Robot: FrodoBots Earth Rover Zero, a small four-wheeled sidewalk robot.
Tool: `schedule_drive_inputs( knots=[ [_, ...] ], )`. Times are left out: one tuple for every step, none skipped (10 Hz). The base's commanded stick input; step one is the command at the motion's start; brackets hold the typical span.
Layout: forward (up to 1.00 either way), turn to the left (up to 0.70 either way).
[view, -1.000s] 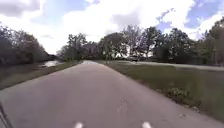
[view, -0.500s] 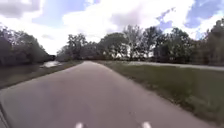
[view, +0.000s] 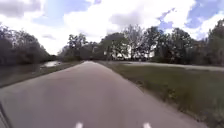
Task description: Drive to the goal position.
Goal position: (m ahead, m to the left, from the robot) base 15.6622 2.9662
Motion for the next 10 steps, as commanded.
schedule_drive_inputs(
  knots=[
    [1.0,0.01],
    [1.0,0.0],
    [1.0,0.0],
    [1.0,0.0],
    [1.0,0.0],
    [1.0,0.0],
    [1.0,0.0],
    [1.0,0.06],
    [1.0,0.14],
    [1.0,0.23]
  ],
)
